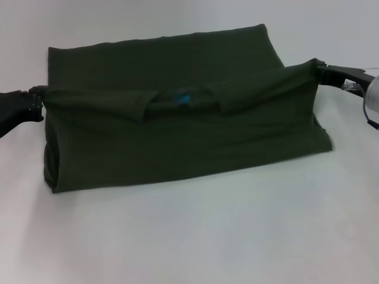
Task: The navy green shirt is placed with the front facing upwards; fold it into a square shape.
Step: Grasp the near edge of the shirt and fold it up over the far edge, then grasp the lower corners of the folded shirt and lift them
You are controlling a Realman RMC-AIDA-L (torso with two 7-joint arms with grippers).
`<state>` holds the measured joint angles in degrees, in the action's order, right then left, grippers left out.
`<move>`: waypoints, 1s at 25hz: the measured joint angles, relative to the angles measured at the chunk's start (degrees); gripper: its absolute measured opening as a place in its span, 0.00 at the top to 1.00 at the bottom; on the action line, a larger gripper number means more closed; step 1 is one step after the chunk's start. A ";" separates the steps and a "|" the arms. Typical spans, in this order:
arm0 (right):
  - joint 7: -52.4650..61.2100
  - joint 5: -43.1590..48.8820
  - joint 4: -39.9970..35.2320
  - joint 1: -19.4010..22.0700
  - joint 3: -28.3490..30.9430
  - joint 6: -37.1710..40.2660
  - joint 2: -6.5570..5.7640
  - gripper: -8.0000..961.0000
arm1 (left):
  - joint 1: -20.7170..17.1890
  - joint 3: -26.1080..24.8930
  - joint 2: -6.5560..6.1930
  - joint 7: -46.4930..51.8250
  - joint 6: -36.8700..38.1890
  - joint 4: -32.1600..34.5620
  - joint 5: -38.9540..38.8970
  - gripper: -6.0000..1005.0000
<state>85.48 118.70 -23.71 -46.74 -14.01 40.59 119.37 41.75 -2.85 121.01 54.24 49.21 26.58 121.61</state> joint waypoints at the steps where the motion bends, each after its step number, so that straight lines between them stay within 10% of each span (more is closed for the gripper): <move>1: -0.53 -0.53 0.13 -0.12 -0.02 -0.19 0.00 0.95 | 0.00 0.01 0.00 -0.97 -0.21 -0.43 -0.79 0.99; 13: -1.35 -3.32 2.37 -0.53 -0.94 -3.20 0.05 0.91 | 0.75 0.03 0.11 -3.65 -2.04 -2.99 -3.92 0.99; 25: 0.16 -3.33 1.72 -1.39 -4.83 -3.74 -0.19 0.71 | 0.96 1.10 0.42 -3.38 -2.69 -3.11 -6.80 0.69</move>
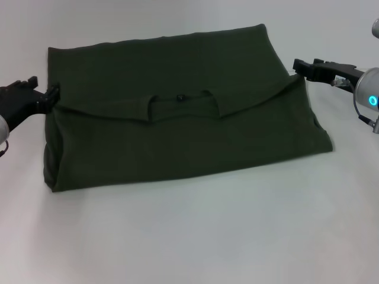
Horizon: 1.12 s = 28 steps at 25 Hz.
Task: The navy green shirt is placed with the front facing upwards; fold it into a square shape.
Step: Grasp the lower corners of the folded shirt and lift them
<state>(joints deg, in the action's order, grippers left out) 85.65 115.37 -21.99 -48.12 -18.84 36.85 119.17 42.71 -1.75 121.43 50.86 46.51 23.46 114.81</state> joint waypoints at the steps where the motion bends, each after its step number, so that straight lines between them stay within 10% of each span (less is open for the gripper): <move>1: 0.00 0.00 0.00 0.00 0.00 0.00 0.00 0.69 | -0.09 -0.07 0.02 0.15 -0.02 0.00 -0.62 0.66; 13: 7.65 -0.08 -6.84 3.60 -10.17 8.25 0.46 0.20 | -5.34 10.16 -2.63 30.05 7.99 4.25 -3.62 0.22; 21: -3.39 -0.66 -13.51 11.71 -10.47 40.22 0.33 0.14 | -10.86 15.27 -3.29 48.49 32.81 15.26 3.18 0.13; 28: -12.63 -0.48 -20.28 19.96 -11.59 66.61 0.55 0.14 | -12.50 16.41 -2.62 50.92 34.56 18.27 8.15 0.13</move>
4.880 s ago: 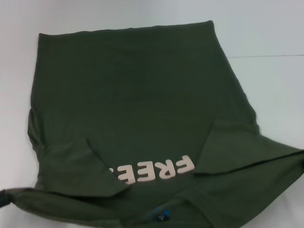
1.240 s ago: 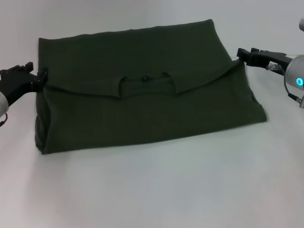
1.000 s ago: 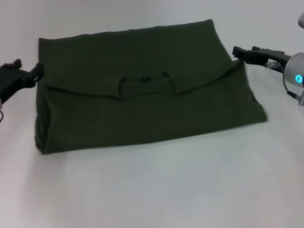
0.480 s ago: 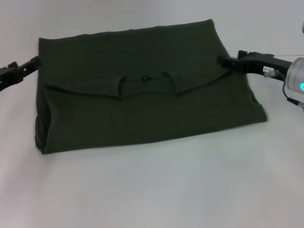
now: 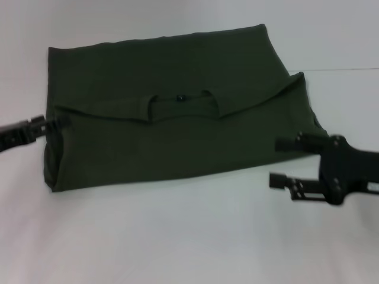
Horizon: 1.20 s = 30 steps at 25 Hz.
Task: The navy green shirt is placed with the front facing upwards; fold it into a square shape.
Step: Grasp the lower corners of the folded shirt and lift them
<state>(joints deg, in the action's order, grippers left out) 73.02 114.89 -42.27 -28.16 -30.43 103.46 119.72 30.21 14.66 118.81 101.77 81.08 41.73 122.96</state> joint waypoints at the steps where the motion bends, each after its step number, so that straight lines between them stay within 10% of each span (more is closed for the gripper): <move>1: 0.08 -0.04 -0.38 0.65 -0.02 1.64 -0.04 0.14 | 0.01 0.20 0.05 0.49 0.08 0.37 1.45 0.13; 30: 1.93 -0.09 1.38 1.03 -1.56 2.54 0.25 0.16 | -0.11 12.12 2.27 3.87 -8.64 4.10 16.86 0.14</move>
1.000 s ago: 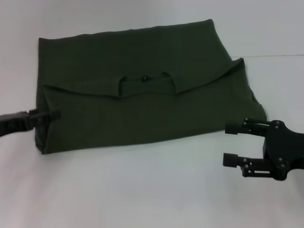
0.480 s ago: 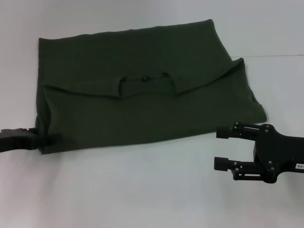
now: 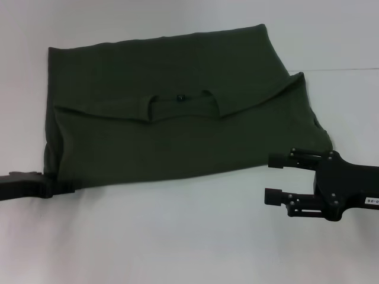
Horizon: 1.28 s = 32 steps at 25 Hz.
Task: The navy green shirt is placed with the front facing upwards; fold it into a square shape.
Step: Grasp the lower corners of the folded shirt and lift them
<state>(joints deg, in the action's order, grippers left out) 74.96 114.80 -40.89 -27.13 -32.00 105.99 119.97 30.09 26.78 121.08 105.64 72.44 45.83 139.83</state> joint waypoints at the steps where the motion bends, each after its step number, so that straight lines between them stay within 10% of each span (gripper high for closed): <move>1: 0.02 0.00 -0.01 -0.06 0.01 0.00 -0.01 0.16 | -0.01 0.35 0.03 -0.02 -0.16 -0.02 0.37 0.14; 9: 0.02 -0.03 -0.04 -0.10 0.05 -0.15 -0.09 0.16 | -0.04 1.08 0.07 -0.75 -2.11 -0.05 0.20 0.31; 19: 0.03 -0.07 -0.02 0.31 0.68 -0.33 -0.01 0.16 | -0.04 0.94 0.01 -2.31 -0.88 -0.04 0.00 0.78; 32: 7.16 -0.20 -0.34 0.51 4.00 -9.68 -0.24 0.16 | -0.11 0.74 -0.26 -3.91 1.66 0.31 0.14 0.98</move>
<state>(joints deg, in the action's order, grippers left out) 82.11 114.60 -41.23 -26.62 -28.00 96.32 119.74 29.98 27.52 120.82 101.73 74.10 46.14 139.97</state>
